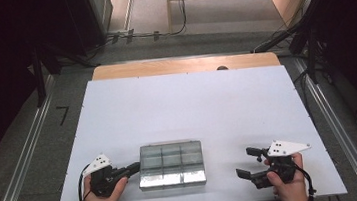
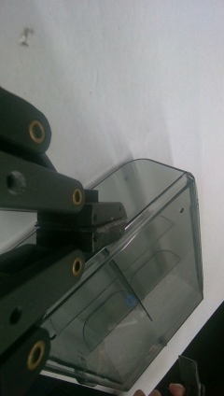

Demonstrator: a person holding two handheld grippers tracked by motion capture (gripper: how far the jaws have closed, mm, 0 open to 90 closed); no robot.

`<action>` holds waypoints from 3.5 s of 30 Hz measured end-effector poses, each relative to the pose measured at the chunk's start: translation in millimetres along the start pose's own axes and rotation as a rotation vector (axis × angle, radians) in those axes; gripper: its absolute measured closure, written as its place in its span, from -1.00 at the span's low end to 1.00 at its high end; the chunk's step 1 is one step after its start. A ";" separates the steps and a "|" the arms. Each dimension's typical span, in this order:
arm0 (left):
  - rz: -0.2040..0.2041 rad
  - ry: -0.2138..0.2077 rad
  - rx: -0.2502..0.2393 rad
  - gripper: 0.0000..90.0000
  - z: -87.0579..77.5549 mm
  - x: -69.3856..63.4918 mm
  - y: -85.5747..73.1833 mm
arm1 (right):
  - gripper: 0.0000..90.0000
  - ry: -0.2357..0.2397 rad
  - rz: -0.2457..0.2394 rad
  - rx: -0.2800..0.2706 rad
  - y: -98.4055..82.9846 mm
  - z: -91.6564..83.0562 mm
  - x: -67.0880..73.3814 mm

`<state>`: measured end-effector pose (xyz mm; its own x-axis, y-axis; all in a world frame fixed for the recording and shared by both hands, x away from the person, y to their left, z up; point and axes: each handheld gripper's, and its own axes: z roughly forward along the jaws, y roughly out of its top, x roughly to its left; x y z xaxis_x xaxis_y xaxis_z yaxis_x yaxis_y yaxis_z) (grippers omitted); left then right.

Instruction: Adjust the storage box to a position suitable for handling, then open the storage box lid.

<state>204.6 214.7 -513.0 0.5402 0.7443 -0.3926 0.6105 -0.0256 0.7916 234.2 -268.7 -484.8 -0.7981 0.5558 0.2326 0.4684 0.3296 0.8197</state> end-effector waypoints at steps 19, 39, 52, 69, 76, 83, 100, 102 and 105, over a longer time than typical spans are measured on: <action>0.019 -0.030 0.028 1.00 16.0 -16.9 -1.2 | -0.45 -0.013 0.009 0.019 -4.7 -11.0 -2.0; 0.069 -0.052 0.043 1.00 35.4 -36.9 1.0 | 0.79 -0.020 -0.072 0.079 -6.0 2.4 3.9; 0.090 -0.057 0.043 1.00 41.0 -44.9 0.2 | 0.93 0.018 -0.068 0.098 -8.2 8.4 1.5; 0.107 -0.074 0.049 1.00 43.7 -49.1 -1.0 | 0.95 0.015 -0.068 0.111 -9.4 6.6 -0.8; 0.124 -0.090 0.055 1.00 41.7 -49.3 -2.0 | 0.96 0.012 -0.077 0.119 -9.5 7.5 -0.4; 0.143 -0.110 0.061 1.00 39.4 -50.1 -3.8 | 0.96 0.020 -0.094 0.128 -9.9 9.6 4.2; 0.150 -0.116 0.063 1.00 42.9 -53.8 -3.1 | 0.96 0.034 -0.114 0.127 -8.9 10.8 7.8; 0.152 -0.119 0.064 1.00 42.9 -54.0 -3.2 | 0.96 0.036 -0.113 0.123 -8.8 9.9 7.6; 0.151 -0.121 0.065 1.00 43.1 -54.4 -3.3 | 0.96 0.034 -0.115 0.121 -8.6 9.4 8.2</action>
<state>198.2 145.5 -514.4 0.6915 0.6435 -0.3283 0.5513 -0.1765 0.8154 227.2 -259.9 -494.9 -0.8604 0.4840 0.1598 0.4139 0.4804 0.7732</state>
